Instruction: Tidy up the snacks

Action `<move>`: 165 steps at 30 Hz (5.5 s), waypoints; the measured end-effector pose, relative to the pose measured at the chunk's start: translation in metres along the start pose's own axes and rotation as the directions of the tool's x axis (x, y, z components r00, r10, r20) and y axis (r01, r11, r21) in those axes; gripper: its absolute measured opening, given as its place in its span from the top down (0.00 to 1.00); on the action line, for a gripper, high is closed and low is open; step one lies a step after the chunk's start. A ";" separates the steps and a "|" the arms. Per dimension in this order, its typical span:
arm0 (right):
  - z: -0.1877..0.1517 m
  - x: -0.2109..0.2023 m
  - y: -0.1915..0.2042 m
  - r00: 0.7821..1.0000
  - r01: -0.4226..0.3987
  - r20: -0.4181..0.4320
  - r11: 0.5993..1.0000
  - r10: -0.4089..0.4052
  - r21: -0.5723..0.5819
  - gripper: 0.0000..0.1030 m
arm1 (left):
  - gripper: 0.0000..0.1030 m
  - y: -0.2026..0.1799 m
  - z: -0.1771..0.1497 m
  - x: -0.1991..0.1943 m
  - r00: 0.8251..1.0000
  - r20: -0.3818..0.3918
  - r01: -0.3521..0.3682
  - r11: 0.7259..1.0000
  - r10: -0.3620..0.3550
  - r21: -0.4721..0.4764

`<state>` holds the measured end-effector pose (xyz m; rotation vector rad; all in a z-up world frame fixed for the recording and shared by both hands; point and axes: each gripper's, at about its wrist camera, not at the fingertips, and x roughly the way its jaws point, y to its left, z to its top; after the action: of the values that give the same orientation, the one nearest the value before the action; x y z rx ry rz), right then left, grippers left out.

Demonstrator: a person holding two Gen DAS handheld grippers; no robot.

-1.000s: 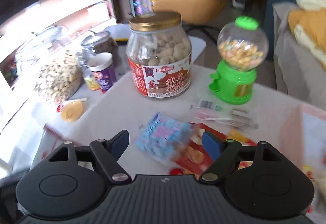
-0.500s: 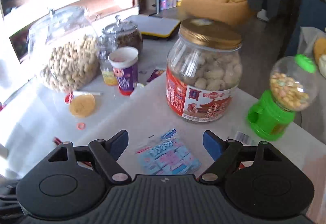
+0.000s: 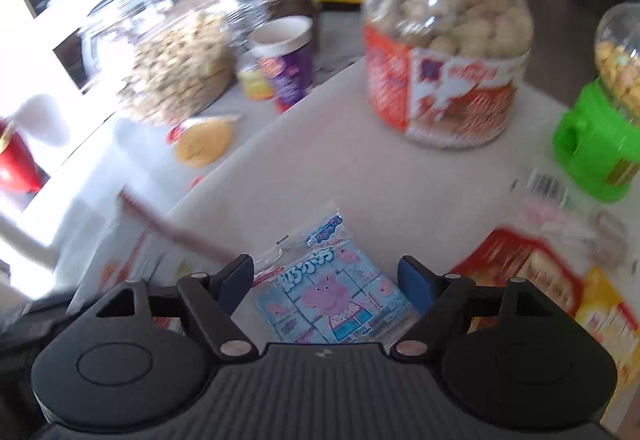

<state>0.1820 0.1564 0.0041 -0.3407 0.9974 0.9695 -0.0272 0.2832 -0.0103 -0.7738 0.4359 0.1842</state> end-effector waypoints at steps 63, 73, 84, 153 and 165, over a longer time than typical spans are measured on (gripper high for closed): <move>-0.206 -0.131 -0.012 0.947 0.148 0.257 0.973 -0.191 0.178 0.29 | 0.61 -0.081 -0.075 -0.030 0.935 -0.246 0.287 0.953 -0.256 0.096; -0.217 -0.138 -0.025 0.939 0.149 0.280 0.970 -0.200 0.191 0.29 | 0.63 -0.135 -0.088 -0.020 0.970 -0.230 0.168 0.910 -0.083 0.380; -0.223 -0.138 -0.029 0.936 0.184 0.260 0.959 -0.238 0.217 0.29 | 0.63 -0.142 -0.094 -0.023 0.983 -0.183 0.071 0.861 0.027 0.505; -0.262 -0.155 -0.068 0.867 0.381 0.193 0.860 -0.460 0.338 0.01 | 0.73 -0.165 -0.091 0.033 0.968 -0.230 0.074 0.771 0.096 0.632; -0.265 -0.158 -0.067 0.870 0.381 0.184 0.862 -0.457 0.334 0.00 | 0.82 -0.169 -0.100 -0.001 0.984 -0.156 0.054 0.680 0.090 0.731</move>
<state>0.0608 -0.1344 -0.0177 -0.1704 0.7646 0.4415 -0.0052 0.0929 0.0343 0.0253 0.6349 -0.0563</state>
